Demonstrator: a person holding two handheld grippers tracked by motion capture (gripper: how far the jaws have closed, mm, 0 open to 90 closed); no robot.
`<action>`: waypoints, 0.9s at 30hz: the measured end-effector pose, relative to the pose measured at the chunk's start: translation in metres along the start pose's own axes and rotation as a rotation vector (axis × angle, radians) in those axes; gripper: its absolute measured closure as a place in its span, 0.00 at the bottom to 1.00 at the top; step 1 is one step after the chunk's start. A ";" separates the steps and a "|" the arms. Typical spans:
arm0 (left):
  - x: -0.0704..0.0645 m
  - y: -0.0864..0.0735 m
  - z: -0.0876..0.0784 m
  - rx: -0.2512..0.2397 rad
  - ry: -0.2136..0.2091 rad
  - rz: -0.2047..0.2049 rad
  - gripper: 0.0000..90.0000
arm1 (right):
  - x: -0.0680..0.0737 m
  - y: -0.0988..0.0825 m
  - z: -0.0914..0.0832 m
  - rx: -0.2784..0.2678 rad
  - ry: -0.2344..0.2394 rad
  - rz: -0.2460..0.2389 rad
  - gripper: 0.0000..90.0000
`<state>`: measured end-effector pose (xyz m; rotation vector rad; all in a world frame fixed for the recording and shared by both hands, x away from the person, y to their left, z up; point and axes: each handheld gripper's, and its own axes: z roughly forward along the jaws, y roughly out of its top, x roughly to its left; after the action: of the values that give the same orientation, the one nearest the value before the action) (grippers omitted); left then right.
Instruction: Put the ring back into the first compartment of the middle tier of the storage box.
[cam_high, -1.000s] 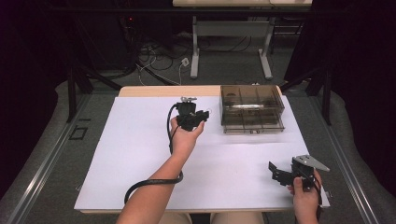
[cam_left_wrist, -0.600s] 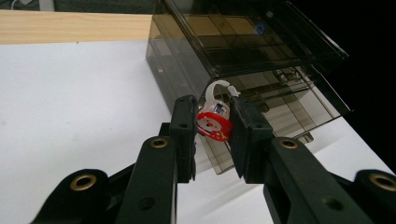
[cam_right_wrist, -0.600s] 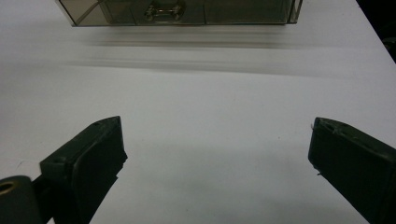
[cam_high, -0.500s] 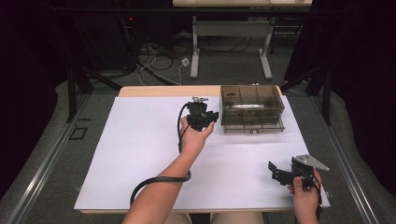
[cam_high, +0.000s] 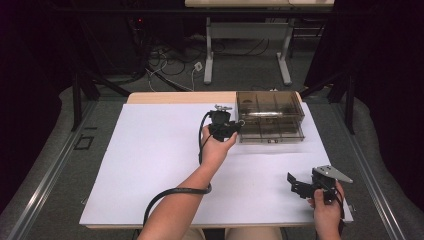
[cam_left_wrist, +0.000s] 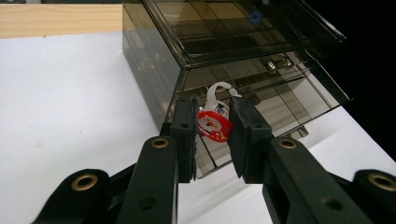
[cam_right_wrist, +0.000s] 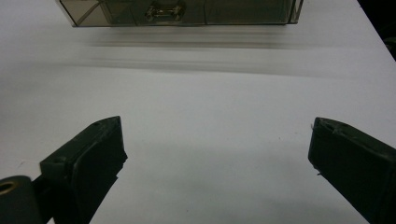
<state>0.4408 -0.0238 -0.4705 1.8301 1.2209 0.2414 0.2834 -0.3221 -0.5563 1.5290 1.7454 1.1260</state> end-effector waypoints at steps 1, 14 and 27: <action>-0.001 0.000 0.001 0.000 0.000 -0.003 0.81 | 0.000 0.000 0.001 -0.007 0.001 0.002 0.04; -0.011 -0.004 0.014 0.013 -0.003 0.035 0.81 | 0.001 0.000 0.000 0.010 0.004 0.003 0.04; -0.014 -0.009 0.024 0.034 0.001 0.035 0.81 | 0.001 0.000 0.000 0.012 0.002 0.010 0.04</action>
<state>0.4424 -0.0474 -0.4873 1.8822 1.2009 0.2420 0.2835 -0.3205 -0.5564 1.5459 1.7504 1.1239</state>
